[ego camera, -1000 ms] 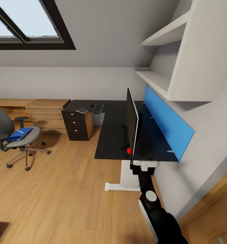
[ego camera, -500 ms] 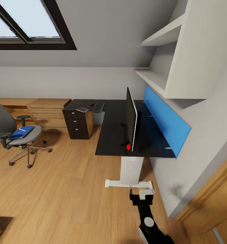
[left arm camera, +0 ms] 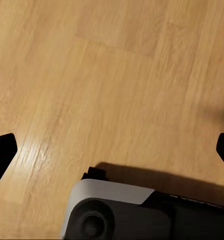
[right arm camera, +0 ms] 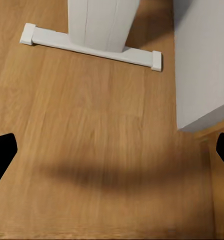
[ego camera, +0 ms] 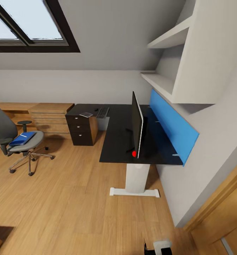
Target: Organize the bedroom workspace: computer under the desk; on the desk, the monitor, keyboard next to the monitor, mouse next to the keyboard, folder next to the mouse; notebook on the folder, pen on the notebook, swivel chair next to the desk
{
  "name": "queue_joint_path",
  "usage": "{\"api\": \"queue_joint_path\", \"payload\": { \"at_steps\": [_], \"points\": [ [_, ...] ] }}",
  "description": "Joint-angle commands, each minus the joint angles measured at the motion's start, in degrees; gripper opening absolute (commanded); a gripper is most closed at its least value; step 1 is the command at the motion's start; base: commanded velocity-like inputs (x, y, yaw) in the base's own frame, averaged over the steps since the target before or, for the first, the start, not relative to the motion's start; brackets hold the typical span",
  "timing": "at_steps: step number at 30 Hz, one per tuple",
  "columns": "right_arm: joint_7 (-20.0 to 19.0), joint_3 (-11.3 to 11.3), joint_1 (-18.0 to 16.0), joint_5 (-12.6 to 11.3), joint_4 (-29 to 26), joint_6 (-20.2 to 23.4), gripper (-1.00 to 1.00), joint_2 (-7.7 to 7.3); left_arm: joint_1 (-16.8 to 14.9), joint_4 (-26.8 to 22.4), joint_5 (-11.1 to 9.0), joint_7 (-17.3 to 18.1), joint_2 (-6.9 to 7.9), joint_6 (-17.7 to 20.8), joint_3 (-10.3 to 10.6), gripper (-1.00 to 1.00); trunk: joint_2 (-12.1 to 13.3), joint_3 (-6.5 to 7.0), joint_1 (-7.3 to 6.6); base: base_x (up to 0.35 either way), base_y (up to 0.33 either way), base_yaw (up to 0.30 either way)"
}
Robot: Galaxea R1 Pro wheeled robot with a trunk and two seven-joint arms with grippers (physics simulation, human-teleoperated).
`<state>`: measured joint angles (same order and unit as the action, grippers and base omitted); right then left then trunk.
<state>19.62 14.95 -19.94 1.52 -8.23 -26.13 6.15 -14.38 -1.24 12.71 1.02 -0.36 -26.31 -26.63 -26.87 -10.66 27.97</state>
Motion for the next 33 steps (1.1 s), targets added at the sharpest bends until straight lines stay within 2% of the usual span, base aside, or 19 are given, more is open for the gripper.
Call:
{"api": "queue_joint_path", "payload": {
  "at_steps": [1, 4, 10, 14, 18, 22, 25, 33],
  "points": [
    [0.50, 0.41, -0.05, 0.18, 0.62, -0.08, 1.00, -0.03, -0.03, 0.00, 0.42, 0.13, 0.00, 0.12, -0.50, 1.00, 0.32, 0.09, -0.20, 0.000, 0.000, 0.000],
    [-0.36, 0.48, -0.06, 0.16, 3.21, -0.59, 1.00, -0.32, -0.03, 0.00, 0.40, 0.22, 0.00, 0.69, -0.56, 1.00, 1.53, 0.63, -0.86, 0.000, 0.000, 0.000],
    [-6.79, 0.53, -0.04, 0.27, 6.60, -4.26, 1.00, -0.57, -0.03, 0.00, 0.38, 0.35, 0.01, 1.02, -0.60, 1.00, 3.93, 1.70, -2.18, 0.000, 0.000, 0.000],
    [-9.12, 0.52, -0.02, -0.06, 7.30, -5.23, 1.00, -0.33, -0.03, -0.33, 0.46, 0.37, -0.33, 1.32, -0.49, 1.00, 3.95, 1.71, -2.19, 0.000, 0.000, 0.000],
    [-9.00, 0.52, -0.02, -0.20, 8.58, -5.07, 1.00, -0.01, -0.03, -0.31, 0.42, 0.39, -1.62, 2.00, -0.50, 1.00, 3.95, 1.71, -2.19, 0.000, 0.000, 0.000],
    [-8.83, 0.55, -0.03, -0.16, 8.52, -4.78, 1.00, -0.02, -0.03, -0.10, 0.35, 0.39, -2.25, 1.68, -0.53, 1.00, 3.95, 1.71, -2.19, 0.000, 0.000, 0.000],
    [-8.75, 0.53, -0.02, -0.12, 8.77, -4.69, 1.00, -0.38, -0.03, -0.04, 0.32, 0.39, -2.53, 1.59, -0.56, 1.00, 3.95, 1.71, -2.19, 0.000, 0.000, 0.000],
    [-8.65, 0.52, -0.01, -0.09, 9.25, -4.63, 1.00, -2.49, -0.03, 0.00, 0.30, 0.34, -2.71, 1.53, -0.53, 1.00, 3.95, 1.71, -2.19, 0.000, 0.000, 0.000]
  ]
}}
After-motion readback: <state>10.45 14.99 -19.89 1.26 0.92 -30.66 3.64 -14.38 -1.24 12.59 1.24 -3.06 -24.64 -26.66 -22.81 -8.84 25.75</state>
